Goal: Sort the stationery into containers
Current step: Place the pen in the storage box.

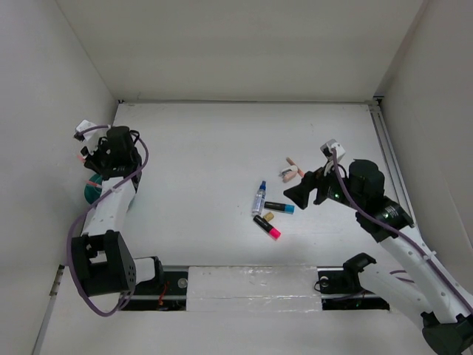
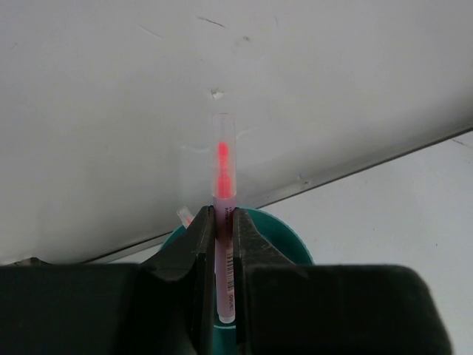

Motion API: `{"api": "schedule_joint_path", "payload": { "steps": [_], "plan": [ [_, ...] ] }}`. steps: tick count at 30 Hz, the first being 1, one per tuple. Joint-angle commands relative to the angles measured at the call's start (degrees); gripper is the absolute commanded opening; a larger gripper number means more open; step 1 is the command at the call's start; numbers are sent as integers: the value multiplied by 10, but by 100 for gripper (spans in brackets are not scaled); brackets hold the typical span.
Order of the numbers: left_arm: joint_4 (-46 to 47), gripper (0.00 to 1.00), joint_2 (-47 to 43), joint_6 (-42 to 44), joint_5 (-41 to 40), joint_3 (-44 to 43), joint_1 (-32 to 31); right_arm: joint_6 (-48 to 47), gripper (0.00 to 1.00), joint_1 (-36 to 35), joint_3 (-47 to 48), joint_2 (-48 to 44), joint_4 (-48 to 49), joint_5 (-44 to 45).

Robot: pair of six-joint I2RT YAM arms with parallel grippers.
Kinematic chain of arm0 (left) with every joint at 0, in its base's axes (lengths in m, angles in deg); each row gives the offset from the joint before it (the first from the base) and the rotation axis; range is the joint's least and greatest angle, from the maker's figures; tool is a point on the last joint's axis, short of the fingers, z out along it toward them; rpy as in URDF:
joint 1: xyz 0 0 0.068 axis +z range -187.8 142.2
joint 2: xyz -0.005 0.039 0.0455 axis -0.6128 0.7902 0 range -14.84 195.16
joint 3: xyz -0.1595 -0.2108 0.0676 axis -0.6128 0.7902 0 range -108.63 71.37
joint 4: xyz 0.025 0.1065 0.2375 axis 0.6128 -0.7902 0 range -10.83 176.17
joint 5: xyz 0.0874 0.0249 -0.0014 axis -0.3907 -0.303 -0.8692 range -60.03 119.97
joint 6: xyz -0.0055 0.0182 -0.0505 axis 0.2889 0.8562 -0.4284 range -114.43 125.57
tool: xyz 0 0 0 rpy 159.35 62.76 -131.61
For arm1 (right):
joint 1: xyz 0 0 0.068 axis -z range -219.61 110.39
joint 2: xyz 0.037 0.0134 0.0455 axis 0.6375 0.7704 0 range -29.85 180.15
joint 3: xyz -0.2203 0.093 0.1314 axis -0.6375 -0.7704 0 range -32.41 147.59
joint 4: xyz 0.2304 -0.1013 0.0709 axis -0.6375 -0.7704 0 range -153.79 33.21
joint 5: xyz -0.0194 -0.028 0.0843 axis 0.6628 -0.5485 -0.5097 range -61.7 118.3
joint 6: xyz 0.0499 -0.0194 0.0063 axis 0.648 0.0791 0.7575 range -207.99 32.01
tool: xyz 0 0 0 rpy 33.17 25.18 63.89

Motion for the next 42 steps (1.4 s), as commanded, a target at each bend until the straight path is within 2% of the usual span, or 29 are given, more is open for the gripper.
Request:
{"api": "schedule_joint_path", "payload": {
  "steps": [1, 8, 11, 37, 42],
  "plan": [
    [19, 0, 15, -1, -29, -24, 0, -6, 95, -4, -3, -6, 42, -10],
    [27, 0, 40, -24, -78, -10, 0, -19, 95, -4, 3, 6, 48, -22],
    [8, 0, 45, -51, -69, -10, 21, -19, 95, -4, 3, 6, 48, -22],
    [-84, 0, 110, -164, -82, -38, 22, -24, 95, -4, -2, 1, 48, -10],
    [-110, 11, 123, -192, -114, -44, 6, -24, 95, -4, -2, -10, 48, -5]
  ]
}}
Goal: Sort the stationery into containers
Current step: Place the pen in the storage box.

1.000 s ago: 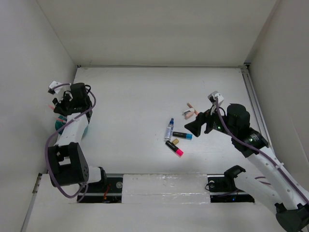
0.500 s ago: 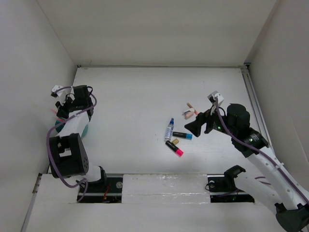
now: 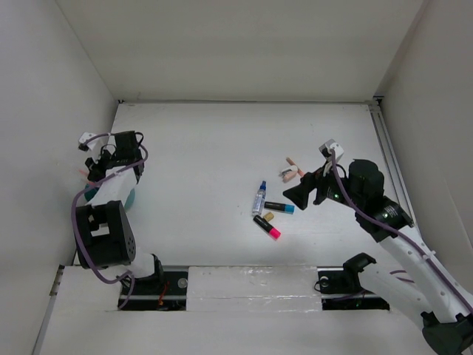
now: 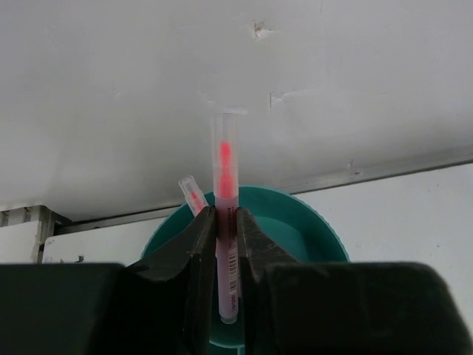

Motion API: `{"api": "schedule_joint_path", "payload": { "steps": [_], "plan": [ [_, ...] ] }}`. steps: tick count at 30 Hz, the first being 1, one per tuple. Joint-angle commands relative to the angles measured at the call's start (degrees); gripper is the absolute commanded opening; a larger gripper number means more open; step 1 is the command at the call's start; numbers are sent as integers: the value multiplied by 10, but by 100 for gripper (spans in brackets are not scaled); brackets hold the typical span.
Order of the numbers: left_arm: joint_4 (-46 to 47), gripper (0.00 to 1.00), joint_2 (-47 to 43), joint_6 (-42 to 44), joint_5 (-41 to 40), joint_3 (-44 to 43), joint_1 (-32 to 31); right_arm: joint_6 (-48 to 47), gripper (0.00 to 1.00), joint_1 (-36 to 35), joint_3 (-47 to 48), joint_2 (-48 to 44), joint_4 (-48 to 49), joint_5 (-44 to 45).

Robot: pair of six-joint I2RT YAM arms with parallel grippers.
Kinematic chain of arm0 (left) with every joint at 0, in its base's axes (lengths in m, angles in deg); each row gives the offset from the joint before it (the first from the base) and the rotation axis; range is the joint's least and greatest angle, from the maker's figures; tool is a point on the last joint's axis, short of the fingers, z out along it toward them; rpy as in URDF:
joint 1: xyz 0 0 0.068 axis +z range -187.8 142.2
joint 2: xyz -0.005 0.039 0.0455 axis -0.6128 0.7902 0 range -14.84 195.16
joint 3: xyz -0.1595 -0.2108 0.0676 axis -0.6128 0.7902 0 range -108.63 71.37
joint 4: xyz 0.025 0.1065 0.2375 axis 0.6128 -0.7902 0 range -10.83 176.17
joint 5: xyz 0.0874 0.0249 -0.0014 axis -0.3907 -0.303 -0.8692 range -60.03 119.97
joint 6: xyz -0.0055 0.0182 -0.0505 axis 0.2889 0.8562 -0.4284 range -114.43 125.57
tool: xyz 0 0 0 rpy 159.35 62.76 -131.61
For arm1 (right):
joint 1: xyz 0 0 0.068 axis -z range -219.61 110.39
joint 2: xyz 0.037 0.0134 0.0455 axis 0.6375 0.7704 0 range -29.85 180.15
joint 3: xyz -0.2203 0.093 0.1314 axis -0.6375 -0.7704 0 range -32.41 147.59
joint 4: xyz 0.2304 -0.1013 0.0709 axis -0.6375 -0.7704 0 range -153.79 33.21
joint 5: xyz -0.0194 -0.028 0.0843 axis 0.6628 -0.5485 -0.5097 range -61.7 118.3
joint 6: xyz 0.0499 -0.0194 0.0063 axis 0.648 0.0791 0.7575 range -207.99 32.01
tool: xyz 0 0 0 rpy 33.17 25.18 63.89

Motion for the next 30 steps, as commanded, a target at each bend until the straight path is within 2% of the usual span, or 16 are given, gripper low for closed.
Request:
{"api": "schedule_joint_path", "payload": {
  "steps": [1, 3, 6, 8, 9, 14, 17, 19, 21, 23, 24, 27, 28, 29, 30],
  "plan": [
    [-27, 14, 13, -30, -48, -26, -16, -9, 95, -4, 2, -14, 37, 6],
    [-65, 16, 20, -67, -48, -37, -16, -9, 95, -4, 2, -19, 32, 12],
    [-74, 17, 25, -75, -54, -42, -16, -9, 95, -4, 2, -19, 32, 12],
    [-74, 20, 25, -75, -54, -42, -16, -9, 95, -4, 2, -19, 32, 12],
    [-74, 27, 25, -80, -54, -42, -16, -9, 95, -4, 2, -19, 32, 12],
    [-79, 28, 7, -72, -39, -55, -16, -9, 95, -4, 8, -19, 32, 12],
    [-66, 37, -15, -39, 8, -73, -16, -9, 95, -4, 8, -14, 32, 17],
    [-54, 48, -34, -2, 64, -88, -16, -9, 95, -4, 8, -14, 32, 17],
    [-38, 54, -47, 24, 137, -94, -16, -9, 95, -4, 8, -8, 32, 17],
    [-29, 72, -70, 45, 201, -94, -16, -9, 95, -9, 8, -8, 32, 30],
    [-29, 99, -84, 54, 262, -94, -16, -9, 95, -9, 8, -8, 32, 41],
    [-6, 99, -110, 76, 369, -94, -16, -9, 95, -9, 8, -8, 22, 71],
    [10, 99, -122, 77, 416, -84, -16, -9, 98, -9, 17, -16, -2, 89],
    [25, 99, -144, 87, 520, -70, -21, -9, 100, -9, 23, -22, -14, 133],
    [46, 99, -153, 87, 556, -69, -32, -9, 100, -9, 35, -28, -24, 156]
  ]
}}
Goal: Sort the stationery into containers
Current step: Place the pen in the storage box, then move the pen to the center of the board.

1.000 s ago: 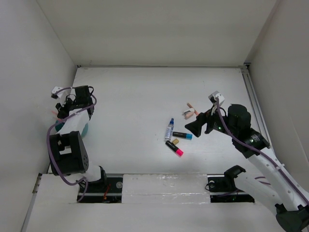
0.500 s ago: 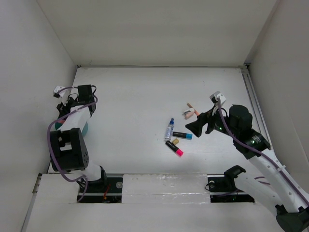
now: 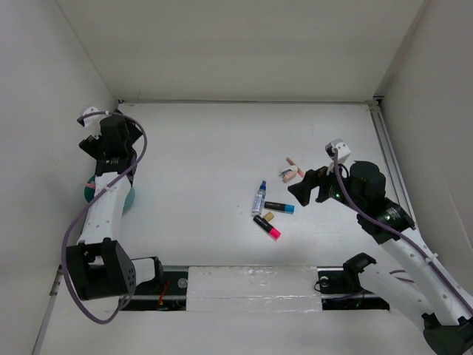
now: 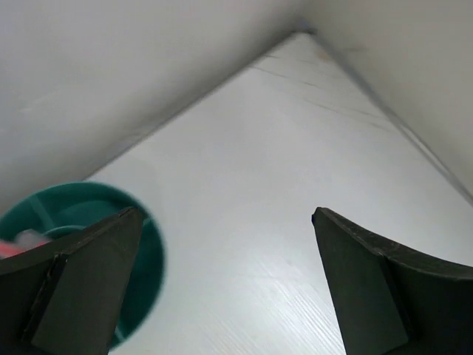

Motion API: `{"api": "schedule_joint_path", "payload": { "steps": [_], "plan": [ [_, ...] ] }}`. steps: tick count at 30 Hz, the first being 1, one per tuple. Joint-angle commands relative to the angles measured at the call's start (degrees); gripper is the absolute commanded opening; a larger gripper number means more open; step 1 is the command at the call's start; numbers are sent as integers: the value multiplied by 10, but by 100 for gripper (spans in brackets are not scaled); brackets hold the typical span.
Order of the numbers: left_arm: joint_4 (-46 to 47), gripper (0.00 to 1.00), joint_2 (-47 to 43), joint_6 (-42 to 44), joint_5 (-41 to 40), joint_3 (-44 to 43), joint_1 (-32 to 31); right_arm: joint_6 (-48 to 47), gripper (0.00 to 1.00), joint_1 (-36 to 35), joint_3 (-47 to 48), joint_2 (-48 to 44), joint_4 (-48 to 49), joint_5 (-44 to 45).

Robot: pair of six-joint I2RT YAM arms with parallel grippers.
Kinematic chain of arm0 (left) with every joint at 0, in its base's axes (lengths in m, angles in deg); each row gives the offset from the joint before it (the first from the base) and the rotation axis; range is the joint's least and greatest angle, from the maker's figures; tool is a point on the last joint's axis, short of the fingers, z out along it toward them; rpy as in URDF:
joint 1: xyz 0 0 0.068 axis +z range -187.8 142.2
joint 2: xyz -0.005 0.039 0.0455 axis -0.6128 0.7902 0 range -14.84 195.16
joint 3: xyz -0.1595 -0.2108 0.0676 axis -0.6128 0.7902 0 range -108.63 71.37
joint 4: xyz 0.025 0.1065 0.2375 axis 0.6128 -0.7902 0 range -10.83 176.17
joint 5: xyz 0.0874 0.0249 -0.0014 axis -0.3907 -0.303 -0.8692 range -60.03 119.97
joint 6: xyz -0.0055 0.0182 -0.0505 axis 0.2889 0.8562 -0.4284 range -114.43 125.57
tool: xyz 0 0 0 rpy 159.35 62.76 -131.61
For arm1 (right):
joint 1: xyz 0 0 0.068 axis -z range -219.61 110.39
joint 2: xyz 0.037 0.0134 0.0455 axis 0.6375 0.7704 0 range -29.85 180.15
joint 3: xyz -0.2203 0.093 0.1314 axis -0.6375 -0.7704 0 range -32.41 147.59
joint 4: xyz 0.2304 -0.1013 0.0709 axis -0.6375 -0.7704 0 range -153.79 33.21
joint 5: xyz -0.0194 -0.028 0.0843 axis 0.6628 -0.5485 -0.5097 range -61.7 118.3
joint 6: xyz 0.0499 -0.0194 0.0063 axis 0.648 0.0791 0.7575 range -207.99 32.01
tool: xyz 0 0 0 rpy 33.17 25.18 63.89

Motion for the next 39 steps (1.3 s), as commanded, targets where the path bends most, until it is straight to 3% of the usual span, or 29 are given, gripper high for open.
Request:
{"api": "schedule_joint_path", "payload": {
  "steps": [1, 6, 10, 12, 18, 24, 30, 35, 39],
  "plan": [
    [64, 99, -42, 53, 234, 3, -32, -2, 100, -5, 39, -31, -31, 103],
    [20, 99, -16, 81, 235, -44, -215, 20, 100, -5, 57, -38, -62, 186],
    [15, 99, -3, 81, 250, -44, -302, 33, 100, -5, 37, 6, -52, 193],
    [6, 99, 3, 71, 317, -44, -308, 51, 100, -5, 25, 39, -35, 206],
    [-32, 99, 21, 20, 375, -95, -308, 66, 97, 50, 27, 170, 21, 227],
    [-62, 99, 22, 20, 318, -120, -308, 25, 83, 113, 62, 277, 27, 206],
    [-99, 99, 28, 40, 257, -136, -308, -55, 81, 137, 87, 323, 60, 175],
    [-99, 99, 28, 53, 269, -136, -308, -137, 80, 180, 173, 413, 30, 94],
    [-104, 99, 28, 53, 253, -136, -308, -147, 77, 225, 191, 468, 17, 26]
  ]
}}
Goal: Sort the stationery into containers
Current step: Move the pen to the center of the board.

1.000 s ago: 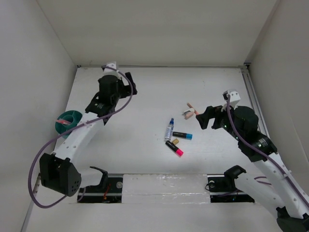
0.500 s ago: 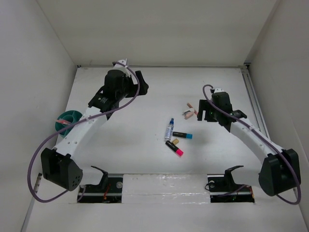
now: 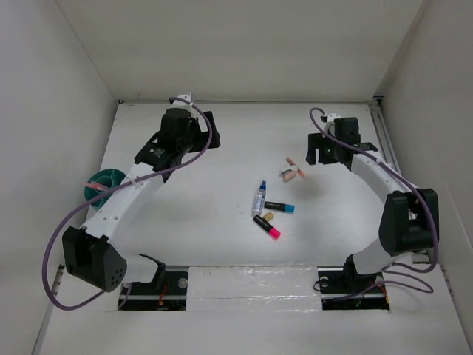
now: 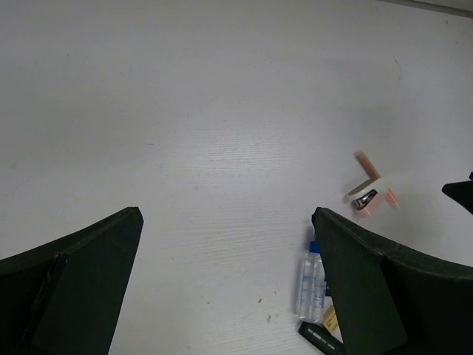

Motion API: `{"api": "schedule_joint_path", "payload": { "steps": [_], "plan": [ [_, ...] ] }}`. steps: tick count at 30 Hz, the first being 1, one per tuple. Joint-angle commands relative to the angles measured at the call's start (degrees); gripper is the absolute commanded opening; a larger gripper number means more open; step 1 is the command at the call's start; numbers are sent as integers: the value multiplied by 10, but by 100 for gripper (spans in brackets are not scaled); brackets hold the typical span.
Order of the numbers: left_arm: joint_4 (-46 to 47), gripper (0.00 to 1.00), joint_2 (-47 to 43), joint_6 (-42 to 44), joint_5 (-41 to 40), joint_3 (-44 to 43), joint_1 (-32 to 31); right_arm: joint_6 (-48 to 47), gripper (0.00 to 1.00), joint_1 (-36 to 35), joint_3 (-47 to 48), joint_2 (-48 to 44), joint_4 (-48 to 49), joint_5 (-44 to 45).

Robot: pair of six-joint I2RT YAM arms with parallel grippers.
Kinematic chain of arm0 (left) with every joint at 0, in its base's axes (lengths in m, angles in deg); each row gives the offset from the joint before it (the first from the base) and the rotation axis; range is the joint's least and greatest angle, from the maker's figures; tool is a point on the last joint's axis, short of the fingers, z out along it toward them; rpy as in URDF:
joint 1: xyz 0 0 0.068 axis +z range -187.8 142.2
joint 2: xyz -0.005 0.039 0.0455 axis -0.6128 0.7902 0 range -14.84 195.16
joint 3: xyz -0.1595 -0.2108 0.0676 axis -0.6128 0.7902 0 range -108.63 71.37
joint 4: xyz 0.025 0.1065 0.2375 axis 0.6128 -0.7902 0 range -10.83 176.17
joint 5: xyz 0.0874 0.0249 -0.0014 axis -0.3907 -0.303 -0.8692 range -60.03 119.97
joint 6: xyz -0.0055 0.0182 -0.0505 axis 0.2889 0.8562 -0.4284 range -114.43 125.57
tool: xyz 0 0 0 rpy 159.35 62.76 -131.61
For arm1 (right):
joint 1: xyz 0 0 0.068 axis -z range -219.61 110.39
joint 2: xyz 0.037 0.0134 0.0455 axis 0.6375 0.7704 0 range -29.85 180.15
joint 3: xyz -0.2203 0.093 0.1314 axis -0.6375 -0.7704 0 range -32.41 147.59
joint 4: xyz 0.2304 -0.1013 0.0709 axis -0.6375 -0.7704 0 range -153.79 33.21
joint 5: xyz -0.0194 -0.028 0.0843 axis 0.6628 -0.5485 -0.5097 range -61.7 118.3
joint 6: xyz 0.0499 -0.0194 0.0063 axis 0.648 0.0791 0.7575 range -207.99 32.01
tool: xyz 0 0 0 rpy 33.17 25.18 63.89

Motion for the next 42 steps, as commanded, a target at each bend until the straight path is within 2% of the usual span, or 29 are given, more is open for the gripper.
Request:
{"api": "schedule_joint_path", "payload": {
  "steps": [1, 7, 8, 14, 30, 33, 39, 40, 42],
  "plan": [
    [-1, 99, -9, 10, -26, -26, 1, -35, 77, 36, 12, 14, 17, -87],
    [-1, 99, -9, 16, -26, -21, 1, -35, 74, 32, -9, 52, 39, -107],
    [-1, 99, -3, 16, -26, -21, 1, -35, 70, 32, -9, 59, 39, -99],
    [-12, 99, 2, 16, -26, -26, 1, -35, 63, 9, -19, 109, 51, -78],
    [-12, 99, -3, 21, -21, -26, 1, -28, 59, -18, -2, 137, 34, -26],
    [-12, 99, -9, 21, -21, -26, 1, -28, 52, -23, -2, 137, 21, -20],
    [-12, 99, -14, 21, -21, -26, 1, -28, 48, -33, 3, 137, 15, -9],
    [-12, 99, -14, 21, -26, -26, 1, -28, 42, -33, 3, 137, 15, -9],
    [-12, 99, -14, 21, -26, -26, 1, -28, 40, -33, 3, 137, 15, -4]
  ]
}}
